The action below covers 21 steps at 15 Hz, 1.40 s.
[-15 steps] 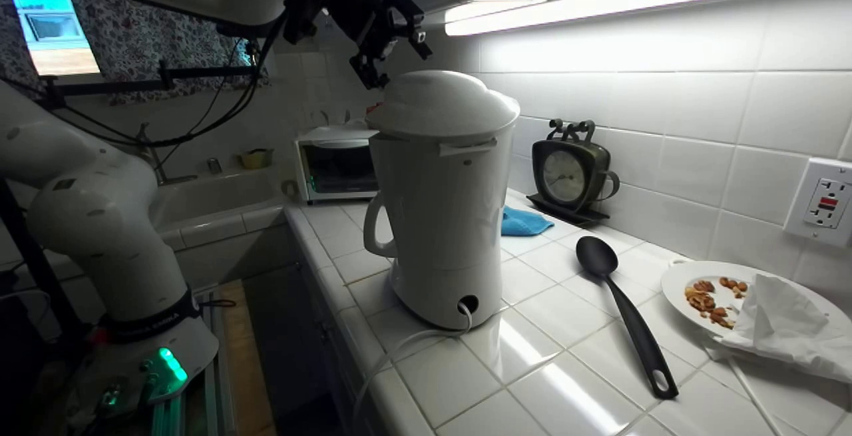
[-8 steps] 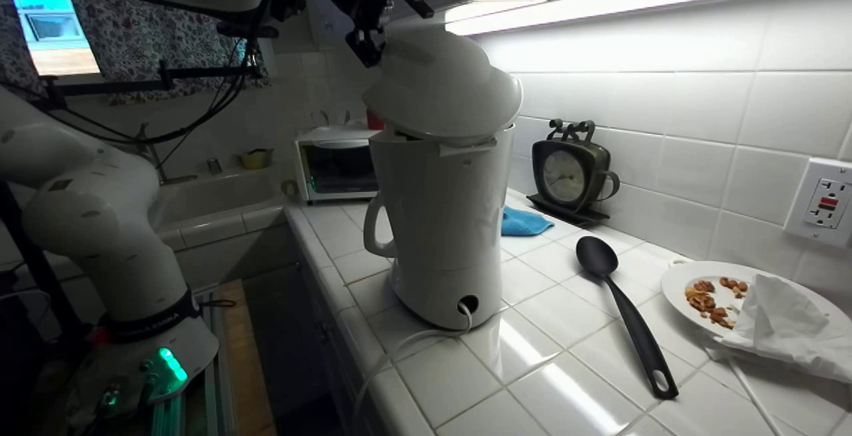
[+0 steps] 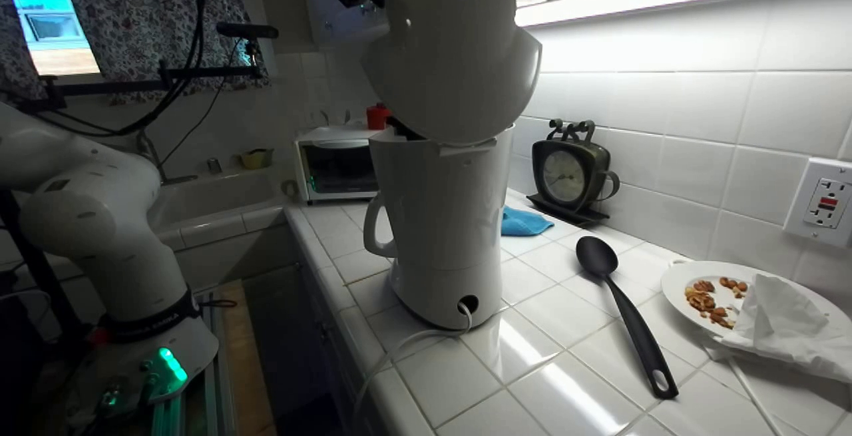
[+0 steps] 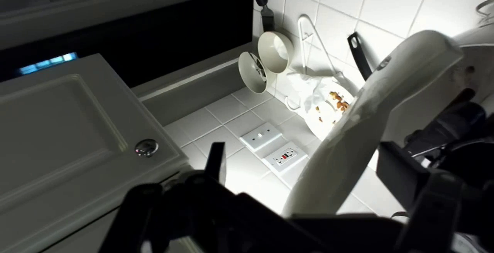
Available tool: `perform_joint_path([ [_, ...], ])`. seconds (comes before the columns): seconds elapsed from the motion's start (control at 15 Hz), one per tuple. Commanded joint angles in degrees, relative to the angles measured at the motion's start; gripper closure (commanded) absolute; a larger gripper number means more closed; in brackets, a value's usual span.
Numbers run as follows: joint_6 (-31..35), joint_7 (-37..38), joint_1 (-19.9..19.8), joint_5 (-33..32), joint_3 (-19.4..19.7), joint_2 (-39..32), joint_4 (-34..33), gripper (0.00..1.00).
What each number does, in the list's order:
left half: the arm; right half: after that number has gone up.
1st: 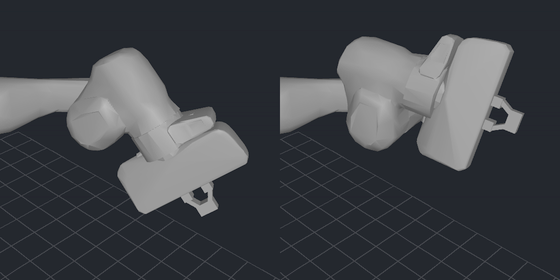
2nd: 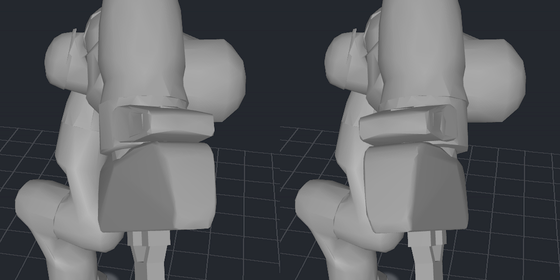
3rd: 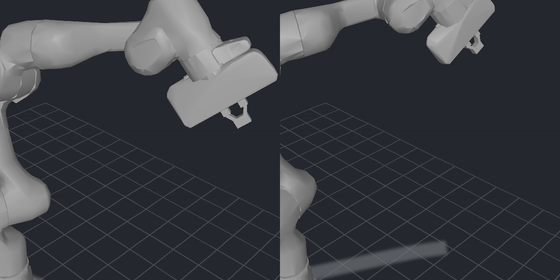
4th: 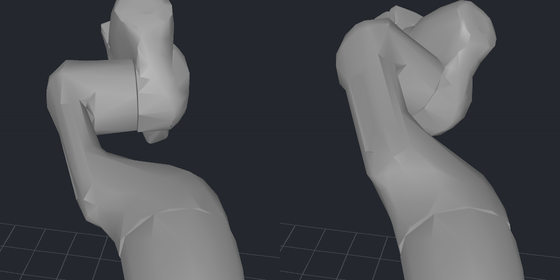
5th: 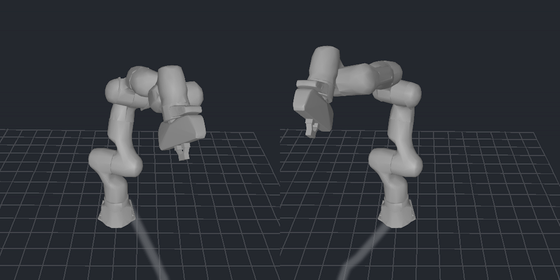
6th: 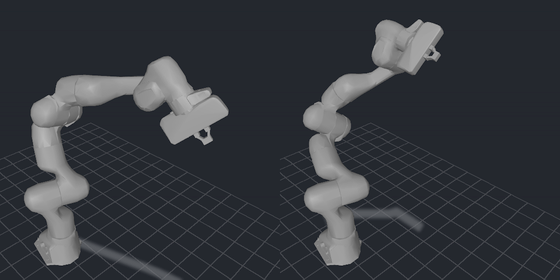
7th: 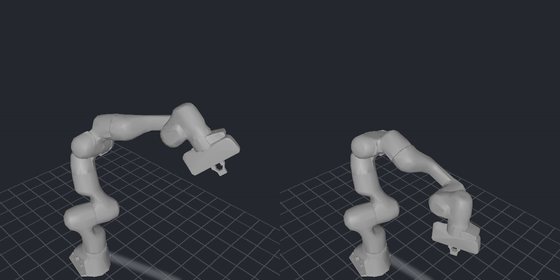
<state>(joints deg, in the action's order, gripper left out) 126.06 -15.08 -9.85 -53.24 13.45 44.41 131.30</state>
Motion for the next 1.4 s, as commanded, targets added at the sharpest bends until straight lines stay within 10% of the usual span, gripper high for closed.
perform_joint_path([
  [0.0,3.1,-2.0,-0.4,-1.7,3.4,2.0,0.3,0.0],
  [0.67,8.4,0.1,-4.3,-0.9,9.1,0.2,1.7,0.0],
  [1.33,-11.0,14.5,0.4,17.8,-8.3,1.2,6.0,0.0],
])
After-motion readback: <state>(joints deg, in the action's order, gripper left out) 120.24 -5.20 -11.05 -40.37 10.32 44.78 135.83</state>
